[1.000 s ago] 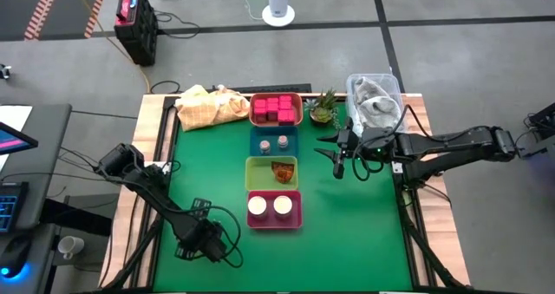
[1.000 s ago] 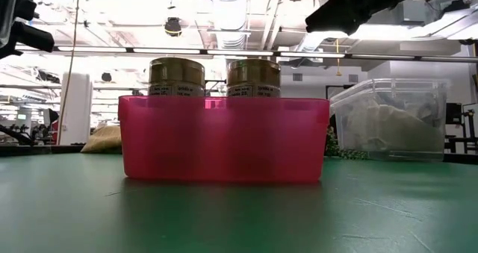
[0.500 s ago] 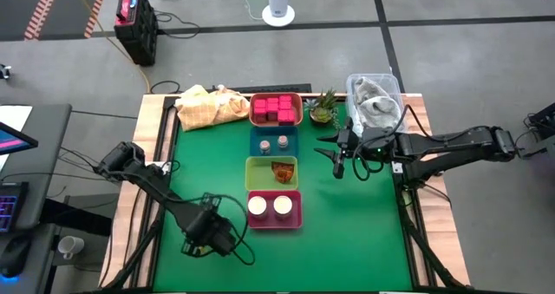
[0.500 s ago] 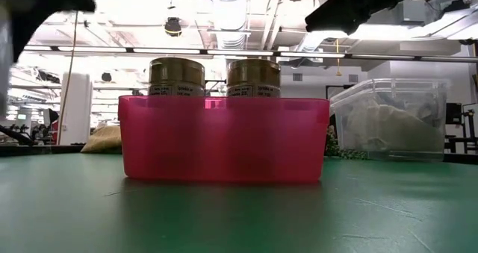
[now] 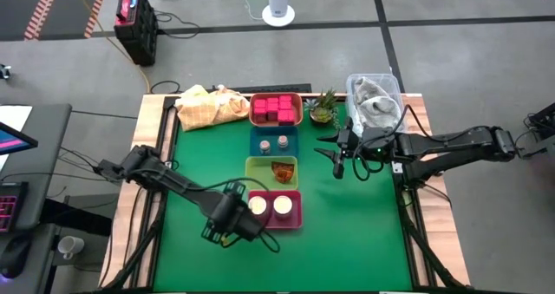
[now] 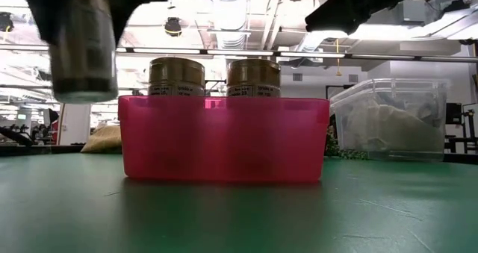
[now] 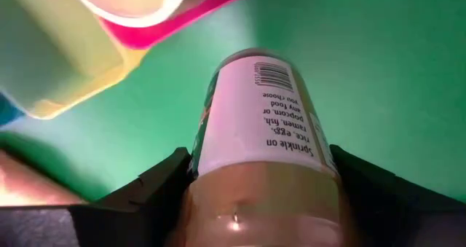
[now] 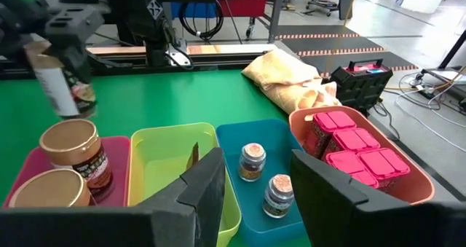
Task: Sort spices by type
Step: Put the gold seasoning bottle into the red bin
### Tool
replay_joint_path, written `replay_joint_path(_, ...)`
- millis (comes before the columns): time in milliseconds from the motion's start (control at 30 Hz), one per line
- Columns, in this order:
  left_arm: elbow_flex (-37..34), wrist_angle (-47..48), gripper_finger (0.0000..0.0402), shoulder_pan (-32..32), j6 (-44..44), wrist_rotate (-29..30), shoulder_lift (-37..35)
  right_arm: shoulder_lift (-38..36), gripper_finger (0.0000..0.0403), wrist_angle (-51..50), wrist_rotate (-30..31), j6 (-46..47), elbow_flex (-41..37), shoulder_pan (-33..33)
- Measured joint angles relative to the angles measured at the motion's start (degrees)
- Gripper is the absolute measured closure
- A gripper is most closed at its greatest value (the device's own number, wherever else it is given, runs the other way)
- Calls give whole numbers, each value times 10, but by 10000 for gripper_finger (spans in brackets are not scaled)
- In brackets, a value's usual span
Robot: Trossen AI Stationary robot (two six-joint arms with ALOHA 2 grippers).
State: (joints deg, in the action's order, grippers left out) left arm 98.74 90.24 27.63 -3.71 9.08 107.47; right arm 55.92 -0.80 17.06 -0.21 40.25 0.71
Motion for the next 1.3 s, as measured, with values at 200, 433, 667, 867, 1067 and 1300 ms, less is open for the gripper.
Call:
replay_joint_path(200,1,0,131,-15,37,31,4,0,220,0,0,-3,0,0)
replay_joint_path(433,1,-14,131,-18,51,65,4,0,220,0,0,-3,0,0)
replay_joint_path(667,36,-41,131,-18,68,84,4,0,220,0,0,-3,0,0)
replay_joint_path(867,46,-79,131,-25,93,88,4,0,220,0,0,-3,0,0)
replay_joint_path(1067,36,-104,131,-33,104,88,4,0,220,0,0,-3,0,0)
replay_joint_path(1300,11,-147,131,-46,114,79,5,0,220,0,0,-3,0,0)
